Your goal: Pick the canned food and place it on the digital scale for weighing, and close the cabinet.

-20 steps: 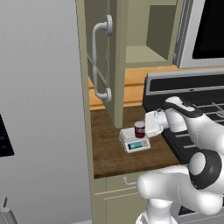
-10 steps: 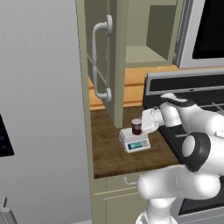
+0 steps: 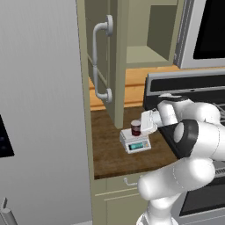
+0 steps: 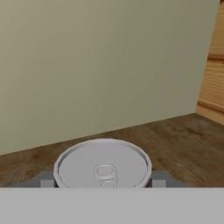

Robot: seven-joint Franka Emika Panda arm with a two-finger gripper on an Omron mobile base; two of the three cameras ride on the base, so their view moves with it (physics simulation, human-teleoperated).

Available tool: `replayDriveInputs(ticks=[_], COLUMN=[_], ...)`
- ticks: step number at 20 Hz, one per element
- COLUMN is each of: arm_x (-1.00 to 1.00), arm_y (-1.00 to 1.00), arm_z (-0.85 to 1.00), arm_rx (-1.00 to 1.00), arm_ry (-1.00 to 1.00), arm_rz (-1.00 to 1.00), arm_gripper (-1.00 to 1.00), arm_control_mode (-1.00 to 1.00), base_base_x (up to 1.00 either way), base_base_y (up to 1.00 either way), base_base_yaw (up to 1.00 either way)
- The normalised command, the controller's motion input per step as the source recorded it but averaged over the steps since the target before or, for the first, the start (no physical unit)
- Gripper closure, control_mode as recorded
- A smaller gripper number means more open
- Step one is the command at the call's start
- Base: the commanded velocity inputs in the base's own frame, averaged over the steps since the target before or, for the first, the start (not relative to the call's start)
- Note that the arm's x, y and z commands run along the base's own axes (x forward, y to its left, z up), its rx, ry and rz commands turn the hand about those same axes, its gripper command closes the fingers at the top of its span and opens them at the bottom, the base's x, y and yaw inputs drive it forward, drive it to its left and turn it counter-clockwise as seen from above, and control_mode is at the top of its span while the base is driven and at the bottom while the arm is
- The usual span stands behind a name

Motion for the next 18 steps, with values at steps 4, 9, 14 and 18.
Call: replayDriveInputs(ticks=[4, 9, 14, 18], arm_x=[0.11, 0.23, 0.24, 0.02], arm_y=[0.0, 0.0, 0.0, 0.0], arm_z=[-0.24, -0.05, 0.0, -0.13], arm_rx=[0.0, 0.0, 0.0, 0.0], arm_ry=[-0.06, -0.02, 0.0, 0.0], arm_rz=[0.0, 0.0, 0.0, 0.0], arm_gripper=[1.0, 1.0, 1.0, 1.0], arm_control_mode=[-1.0, -1.0, -1.0, -1.0], base_base_x=[0.0, 0.0, 0.0, 0.0], base_base_y=[0.0, 0.0, 0.0, 0.0], base_base_yaw=[0.0, 0.0, 0.0, 0.0])
